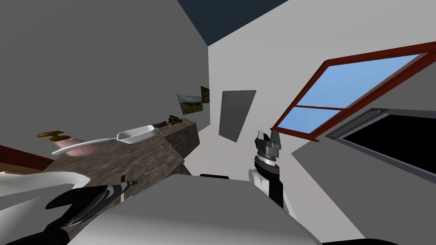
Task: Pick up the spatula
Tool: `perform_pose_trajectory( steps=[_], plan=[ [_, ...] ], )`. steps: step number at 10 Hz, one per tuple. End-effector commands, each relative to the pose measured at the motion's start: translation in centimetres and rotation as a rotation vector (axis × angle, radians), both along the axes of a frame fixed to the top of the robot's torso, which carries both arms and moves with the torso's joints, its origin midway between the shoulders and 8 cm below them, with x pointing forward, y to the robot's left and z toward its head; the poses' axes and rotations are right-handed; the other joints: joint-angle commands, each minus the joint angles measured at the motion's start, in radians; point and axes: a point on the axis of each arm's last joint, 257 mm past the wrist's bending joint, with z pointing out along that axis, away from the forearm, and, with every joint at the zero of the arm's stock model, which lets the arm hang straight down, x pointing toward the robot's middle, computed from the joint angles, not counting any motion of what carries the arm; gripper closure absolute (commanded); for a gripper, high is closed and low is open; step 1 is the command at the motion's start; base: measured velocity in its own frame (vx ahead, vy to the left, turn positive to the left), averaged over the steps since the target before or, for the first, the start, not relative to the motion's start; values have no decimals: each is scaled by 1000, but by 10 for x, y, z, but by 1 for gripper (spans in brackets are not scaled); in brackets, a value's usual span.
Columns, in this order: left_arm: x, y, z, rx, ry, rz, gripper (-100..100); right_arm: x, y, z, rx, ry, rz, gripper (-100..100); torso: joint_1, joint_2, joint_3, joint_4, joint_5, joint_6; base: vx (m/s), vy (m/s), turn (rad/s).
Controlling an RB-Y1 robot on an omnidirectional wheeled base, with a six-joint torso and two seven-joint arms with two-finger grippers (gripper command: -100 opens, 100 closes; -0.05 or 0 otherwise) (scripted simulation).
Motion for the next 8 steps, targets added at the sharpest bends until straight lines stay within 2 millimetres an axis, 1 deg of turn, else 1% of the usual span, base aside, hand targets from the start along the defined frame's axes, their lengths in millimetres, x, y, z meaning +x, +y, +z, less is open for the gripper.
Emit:
perform_pose_trajectory(
  steps=[1, 2, 3, 7, 8],
  plan=[
    [-6, 5, -3, 0, -1, 2, -100, 0, 0, 0, 0, 0, 0, 0, 0, 0, 0, 0, 0, 0, 44, -14, -20],
    [-16, 9, -7, 1, -2, 10, -100, 0, 0, 0, 0, 0, 0, 0, 0, 0, 0, 0, 0, 0, 36, -13, -58],
    [-16, 9, -7, 1, -2, 10, -100, 0, 0, 0, 0, 0, 0, 0, 0, 0, 0, 0, 0, 0, 24, -8, -24],
    [-37, 14, -17, -3, -2, 23, -100, 0, 0, 0, 0, 0, 0, 0, 0, 1, 0, 0, 0, 0, 25, -9, -37],
    [-33, 13, -17, -1, -3, 21, -100, 0, 0, 0, 0, 0, 0, 0, 1, 1, 0, 0, 0, 0, 11, -3, -6]
  ],
)
